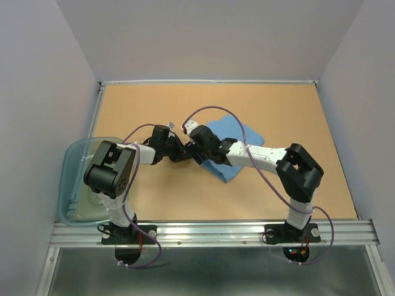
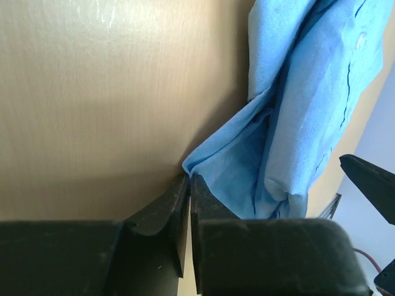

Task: Fold and stack the long sleeve shirts
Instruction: Fold the shirt

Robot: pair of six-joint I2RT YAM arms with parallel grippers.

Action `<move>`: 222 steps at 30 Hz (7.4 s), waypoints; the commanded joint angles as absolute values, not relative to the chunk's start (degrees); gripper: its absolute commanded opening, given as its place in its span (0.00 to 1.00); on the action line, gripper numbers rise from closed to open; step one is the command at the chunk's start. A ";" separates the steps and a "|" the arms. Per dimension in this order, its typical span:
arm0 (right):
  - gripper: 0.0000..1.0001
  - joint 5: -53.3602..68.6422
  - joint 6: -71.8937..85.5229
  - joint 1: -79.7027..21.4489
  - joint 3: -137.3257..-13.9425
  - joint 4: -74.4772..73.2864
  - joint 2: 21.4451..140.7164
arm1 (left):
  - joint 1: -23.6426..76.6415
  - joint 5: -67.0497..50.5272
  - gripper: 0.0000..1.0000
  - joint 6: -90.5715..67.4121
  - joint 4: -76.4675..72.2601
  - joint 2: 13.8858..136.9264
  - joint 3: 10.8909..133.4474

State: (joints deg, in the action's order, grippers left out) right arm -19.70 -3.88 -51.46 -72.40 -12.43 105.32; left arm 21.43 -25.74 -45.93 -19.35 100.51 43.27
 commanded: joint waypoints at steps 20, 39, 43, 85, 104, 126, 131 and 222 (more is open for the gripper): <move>0.26 -37.45 -11.51 -57.74 -76.91 -11.16 112.69 | 21.97 -25.75 0.00 -44.65 -17.58 100.99 45.61; 0.06 -25.67 -14.94 -58.18 -69.96 -15.38 104.50 | 21.53 -25.14 0.00 -45.53 -15.73 99.84 47.55; 0.08 -23.29 -14.68 -58.71 -69.44 -16.43 104.85 | 21.27 -25.05 0.00 -45.53 -15.56 99.76 47.81; 0.44 30.22 45.69 -30.50 -39.05 17.21 77.60 | 30.06 -24.25 0.41 -43.50 -7.90 91.13 59.07; 0.31 36.38 49.75 -18.47 -17.85 24.79 82.71 | 25.05 -25.66 0.38 -45.71 -18.28 103.53 44.39; 0.30 37.27 60.20 -31.46 -33.67 48.32 96.93 | 25.40 -22.94 0.39 -42.98 -15.12 99.40 45.61; 0.28 37.69 58.36 -31.38 -29.28 49.48 103.88 | 24.26 -22.85 0.39 -42.89 -14.85 100.63 46.58; 0.86 20.39 61.43 -9.49 -17.93 16.17 64.68 | 54.38 10.36 0.65 -5.64 7.91 85.16 60.11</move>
State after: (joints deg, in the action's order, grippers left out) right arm 25.21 57.06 -7.38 -18.79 13.85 64.23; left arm 48.69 3.62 -12.69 6.72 84.71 59.33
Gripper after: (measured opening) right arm 0.857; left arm 0.648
